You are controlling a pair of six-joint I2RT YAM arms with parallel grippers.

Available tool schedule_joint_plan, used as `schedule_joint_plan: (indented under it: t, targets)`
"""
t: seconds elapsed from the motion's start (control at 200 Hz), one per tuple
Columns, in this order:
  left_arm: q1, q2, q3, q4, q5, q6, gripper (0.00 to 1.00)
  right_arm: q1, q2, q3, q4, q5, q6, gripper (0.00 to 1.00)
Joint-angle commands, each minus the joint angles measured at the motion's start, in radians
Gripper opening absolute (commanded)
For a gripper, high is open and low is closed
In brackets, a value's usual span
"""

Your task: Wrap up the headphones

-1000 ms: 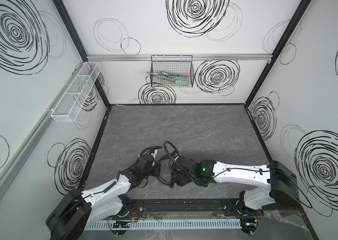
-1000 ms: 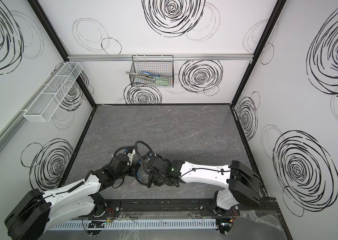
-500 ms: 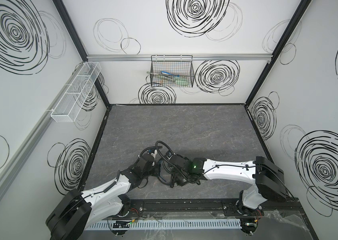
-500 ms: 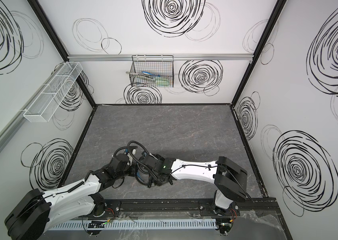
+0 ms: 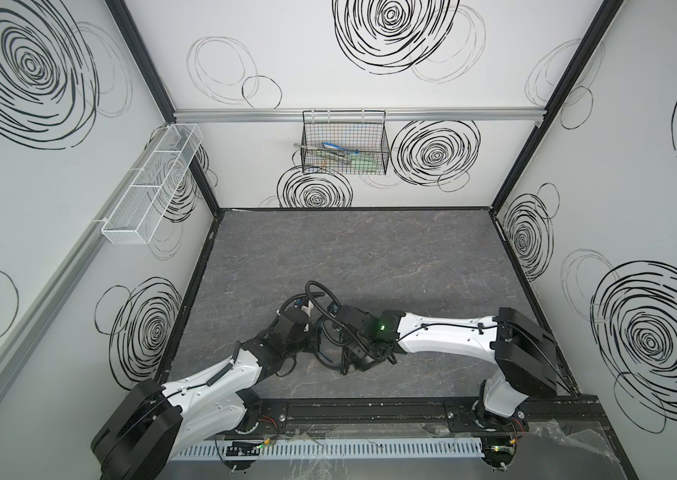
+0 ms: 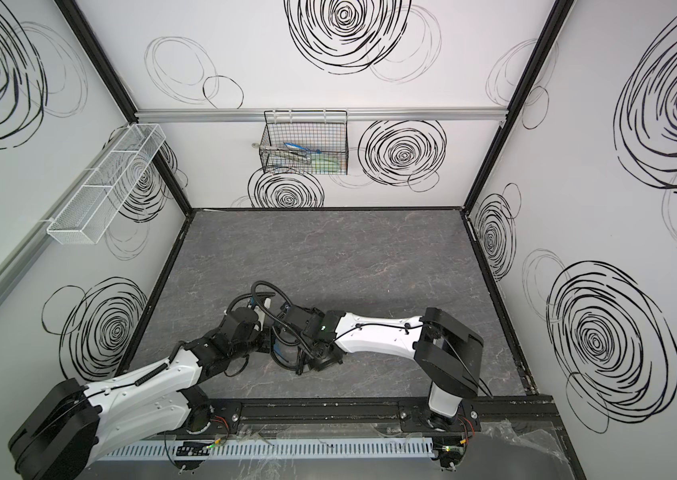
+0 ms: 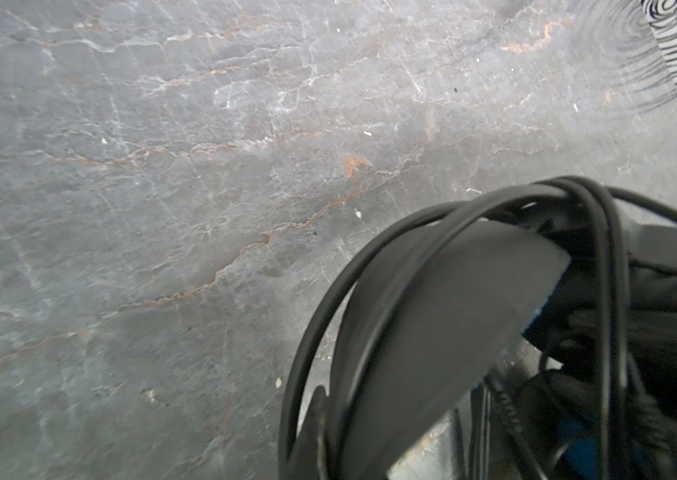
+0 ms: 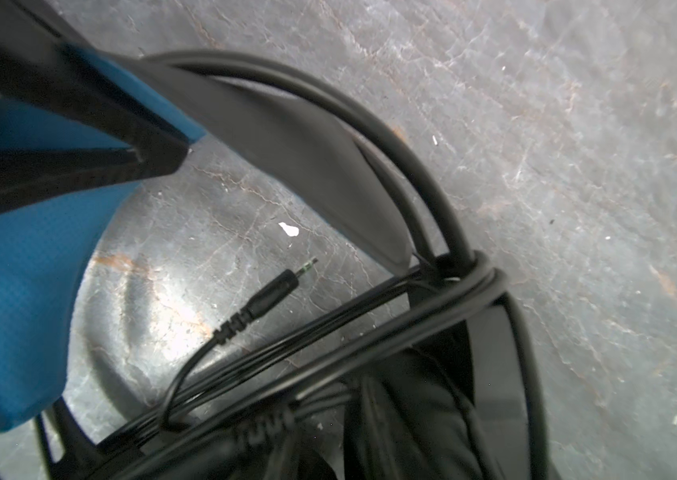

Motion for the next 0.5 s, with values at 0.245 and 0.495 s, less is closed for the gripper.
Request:
schedule_joint_plan:
  t: [0.245, 0.495]
  targets:
    - [0.025, -0.035, 0.022, 0.061, -0.017, -0.001, 0.0, -0.145, -0.06, -0.106, 0.166, -0.231, 0.014, 0.47]
    - [0.03, -0.024, 0.026, 0.068, -0.01, 0.0, 0.0, -0.161, 0.037, -0.043, 0.205, -0.221, 0.018, 0.49]
